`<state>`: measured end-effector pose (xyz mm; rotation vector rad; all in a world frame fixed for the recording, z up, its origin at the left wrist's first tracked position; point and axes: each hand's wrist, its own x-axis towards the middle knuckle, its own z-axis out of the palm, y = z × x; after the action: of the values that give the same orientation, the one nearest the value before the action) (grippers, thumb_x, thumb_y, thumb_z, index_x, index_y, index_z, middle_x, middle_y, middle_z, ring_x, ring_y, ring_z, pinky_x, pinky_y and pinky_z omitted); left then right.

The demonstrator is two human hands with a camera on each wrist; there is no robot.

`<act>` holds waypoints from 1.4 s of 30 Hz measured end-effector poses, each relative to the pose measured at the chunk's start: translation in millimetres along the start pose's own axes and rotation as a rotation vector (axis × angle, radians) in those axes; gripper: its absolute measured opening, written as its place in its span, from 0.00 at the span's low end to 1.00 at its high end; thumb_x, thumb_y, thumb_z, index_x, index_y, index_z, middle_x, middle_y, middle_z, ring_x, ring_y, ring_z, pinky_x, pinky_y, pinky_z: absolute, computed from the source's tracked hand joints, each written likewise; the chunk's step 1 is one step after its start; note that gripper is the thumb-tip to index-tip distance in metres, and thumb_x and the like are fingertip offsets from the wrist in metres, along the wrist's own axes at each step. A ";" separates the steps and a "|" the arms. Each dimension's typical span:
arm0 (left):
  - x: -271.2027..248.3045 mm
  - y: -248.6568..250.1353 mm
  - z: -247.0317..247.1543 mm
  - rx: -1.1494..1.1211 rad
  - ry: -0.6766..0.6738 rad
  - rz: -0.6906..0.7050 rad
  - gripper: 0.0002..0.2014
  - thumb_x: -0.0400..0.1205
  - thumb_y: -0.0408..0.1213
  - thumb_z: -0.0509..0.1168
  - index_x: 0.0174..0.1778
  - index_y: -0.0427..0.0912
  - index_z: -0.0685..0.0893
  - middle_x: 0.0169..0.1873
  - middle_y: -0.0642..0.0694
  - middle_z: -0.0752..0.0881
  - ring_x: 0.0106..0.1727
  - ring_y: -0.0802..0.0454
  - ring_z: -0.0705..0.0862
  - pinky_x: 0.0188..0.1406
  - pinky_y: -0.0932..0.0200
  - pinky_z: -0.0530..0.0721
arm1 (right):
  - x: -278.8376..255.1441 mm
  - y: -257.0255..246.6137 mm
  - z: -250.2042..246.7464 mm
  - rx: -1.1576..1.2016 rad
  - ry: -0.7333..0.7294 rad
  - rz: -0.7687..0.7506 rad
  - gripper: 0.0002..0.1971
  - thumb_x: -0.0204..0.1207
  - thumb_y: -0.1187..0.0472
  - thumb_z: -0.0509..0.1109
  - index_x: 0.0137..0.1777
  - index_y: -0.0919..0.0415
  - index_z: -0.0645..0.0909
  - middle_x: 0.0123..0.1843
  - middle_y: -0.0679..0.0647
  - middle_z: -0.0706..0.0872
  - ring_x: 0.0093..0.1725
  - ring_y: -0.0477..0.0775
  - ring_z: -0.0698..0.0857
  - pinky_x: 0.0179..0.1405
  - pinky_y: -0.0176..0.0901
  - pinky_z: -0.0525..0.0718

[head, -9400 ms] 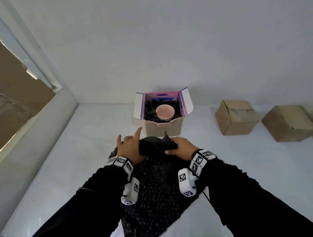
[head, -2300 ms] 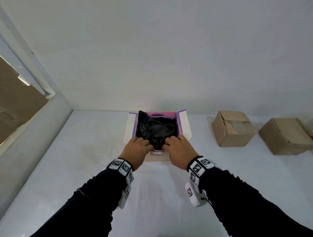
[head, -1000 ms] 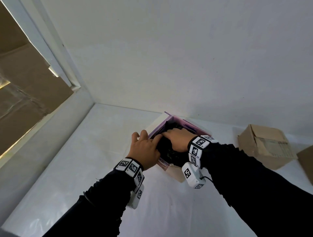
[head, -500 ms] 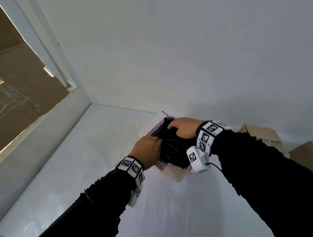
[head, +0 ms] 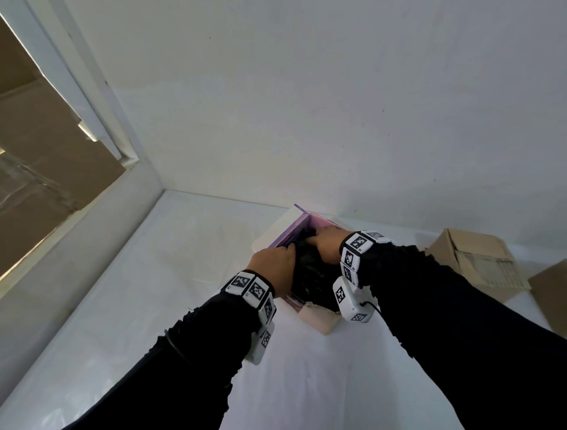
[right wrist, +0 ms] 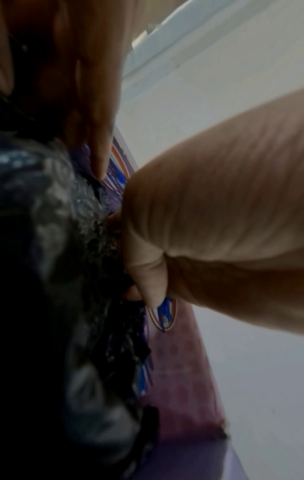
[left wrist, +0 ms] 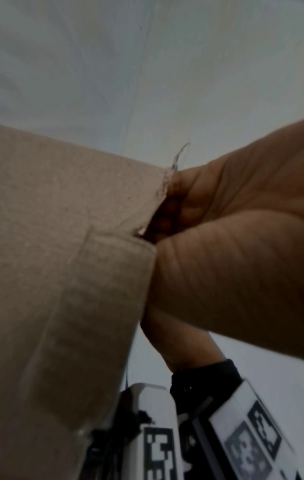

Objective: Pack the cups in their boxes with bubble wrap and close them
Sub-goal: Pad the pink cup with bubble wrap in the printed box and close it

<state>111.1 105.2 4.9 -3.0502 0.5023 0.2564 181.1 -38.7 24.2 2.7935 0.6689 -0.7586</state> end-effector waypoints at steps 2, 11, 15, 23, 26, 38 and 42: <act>1.2 1.7 -0.1 0.001 -0.056 -0.004 0.18 0.79 0.37 0.60 0.66 0.39 0.75 0.60 0.41 0.80 0.56 0.41 0.84 0.46 0.48 0.81 | 2.8 -0.6 1.3 -0.102 -0.033 0.022 0.25 0.82 0.56 0.60 0.80 0.54 0.67 0.77 0.61 0.67 0.77 0.64 0.68 0.74 0.54 0.67; -5.6 8.6 4.7 0.089 -0.035 0.023 0.13 0.79 0.41 0.63 0.58 0.41 0.77 0.54 0.44 0.85 0.54 0.43 0.85 0.41 0.55 0.76 | -5.4 6.8 6.0 0.161 -0.029 -0.024 0.28 0.80 0.63 0.60 0.80 0.57 0.63 0.69 0.62 0.80 0.65 0.63 0.80 0.63 0.50 0.79; -8.9 16.3 -4.0 0.023 -0.119 -0.013 0.12 0.79 0.35 0.60 0.56 0.37 0.81 0.54 0.40 0.86 0.55 0.40 0.85 0.46 0.51 0.81 | -19.1 11.4 -4.5 0.259 0.024 -0.056 0.27 0.77 0.69 0.60 0.77 0.56 0.71 0.75 0.57 0.76 0.72 0.58 0.75 0.69 0.43 0.73; -20.2 28.5 -23.2 0.017 -0.108 0.011 0.10 0.79 0.37 0.62 0.52 0.37 0.84 0.51 0.39 0.86 0.52 0.40 0.85 0.45 0.52 0.81 | -71.6 2.7 -20.2 0.184 0.144 -0.075 0.08 0.74 0.63 0.68 0.50 0.60 0.86 0.49 0.54 0.87 0.51 0.58 0.84 0.44 0.43 0.78; -25.6 18.3 -16.2 0.169 0.090 0.110 0.15 0.78 0.46 0.62 0.58 0.46 0.82 0.56 0.45 0.83 0.59 0.44 0.80 0.57 0.51 0.73 | -85.2 -5.7 7.6 0.119 0.082 -0.030 0.12 0.77 0.57 0.65 0.53 0.59 0.87 0.52 0.58 0.89 0.52 0.61 0.86 0.49 0.46 0.83; -12.1 5.9 -0.8 0.245 0.050 0.081 0.29 0.69 0.51 0.59 0.67 0.47 0.76 0.69 0.45 0.79 0.83 0.42 0.50 0.74 0.28 0.27 | -116.7 -25.1 90.8 0.140 0.432 0.084 0.25 0.79 0.39 0.62 0.69 0.54 0.74 0.62 0.56 0.77 0.60 0.57 0.77 0.61 0.47 0.74; -15.2 8.7 2.7 0.180 0.019 0.059 0.23 0.69 0.52 0.59 0.60 0.52 0.83 0.61 0.49 0.84 0.82 0.41 0.50 0.73 0.26 0.29 | -115.7 -23.6 94.0 0.118 0.510 0.129 0.21 0.79 0.41 0.63 0.66 0.52 0.78 0.59 0.53 0.84 0.58 0.56 0.81 0.68 0.48 0.70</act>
<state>93.6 102.0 4.8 -2.8688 0.5837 0.1732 39.8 -87.2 2.2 3.1242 0.5170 -0.0529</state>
